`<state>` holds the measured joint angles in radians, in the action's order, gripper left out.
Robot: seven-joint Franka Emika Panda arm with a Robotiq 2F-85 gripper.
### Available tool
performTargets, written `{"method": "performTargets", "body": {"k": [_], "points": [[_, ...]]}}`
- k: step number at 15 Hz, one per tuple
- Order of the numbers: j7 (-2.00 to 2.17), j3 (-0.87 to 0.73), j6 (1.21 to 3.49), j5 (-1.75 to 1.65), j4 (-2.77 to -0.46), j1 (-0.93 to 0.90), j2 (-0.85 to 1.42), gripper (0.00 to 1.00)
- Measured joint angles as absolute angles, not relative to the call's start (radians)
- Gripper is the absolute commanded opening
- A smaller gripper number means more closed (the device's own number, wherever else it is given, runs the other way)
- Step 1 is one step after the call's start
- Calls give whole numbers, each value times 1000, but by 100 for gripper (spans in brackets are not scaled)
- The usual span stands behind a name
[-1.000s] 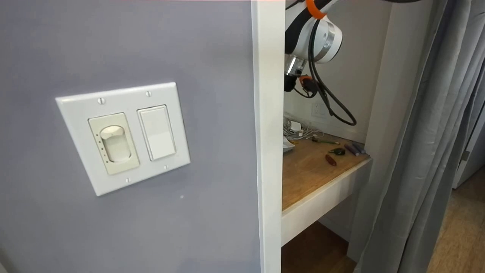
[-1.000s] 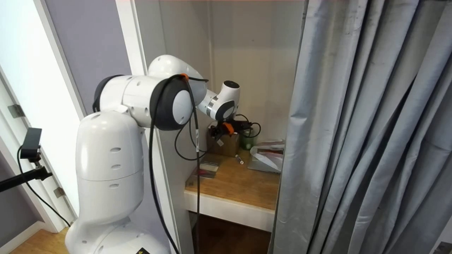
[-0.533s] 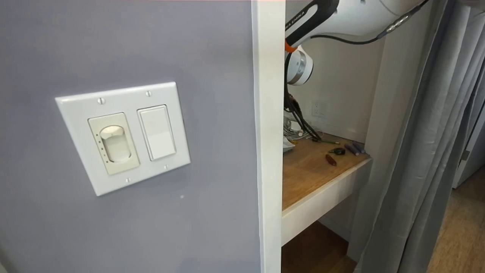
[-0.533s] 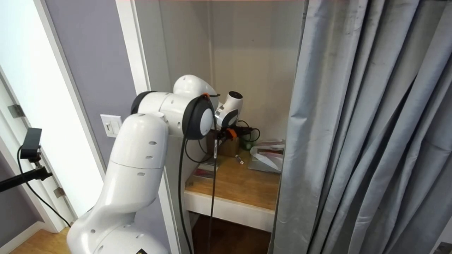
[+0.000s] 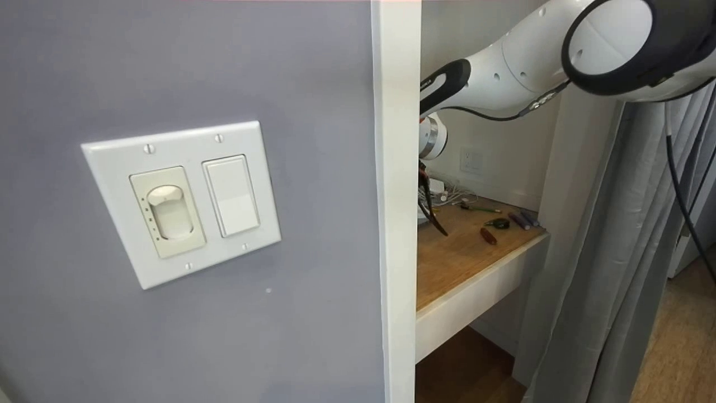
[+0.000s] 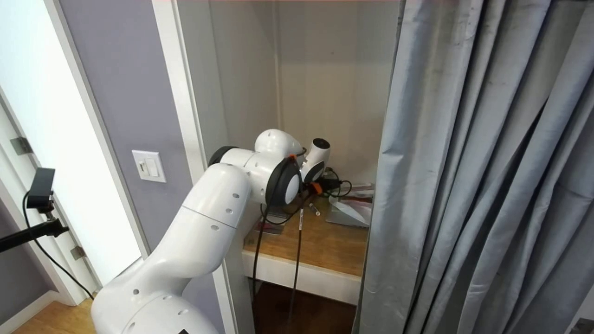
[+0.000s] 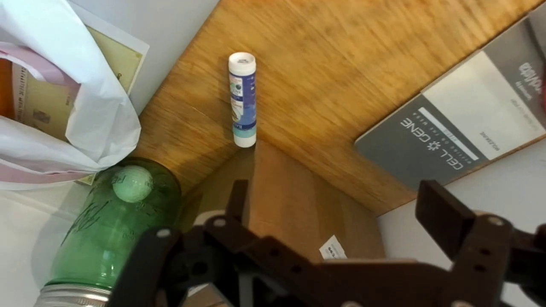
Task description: Move the white object forward and put it upright
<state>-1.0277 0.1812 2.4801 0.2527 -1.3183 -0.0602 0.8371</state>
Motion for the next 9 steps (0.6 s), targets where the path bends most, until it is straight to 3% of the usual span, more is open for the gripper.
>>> {"method": "performTargets", "body": {"k": [9], "points": [[-1030,242,2598,217,-1090,-46,1103,100]]}}
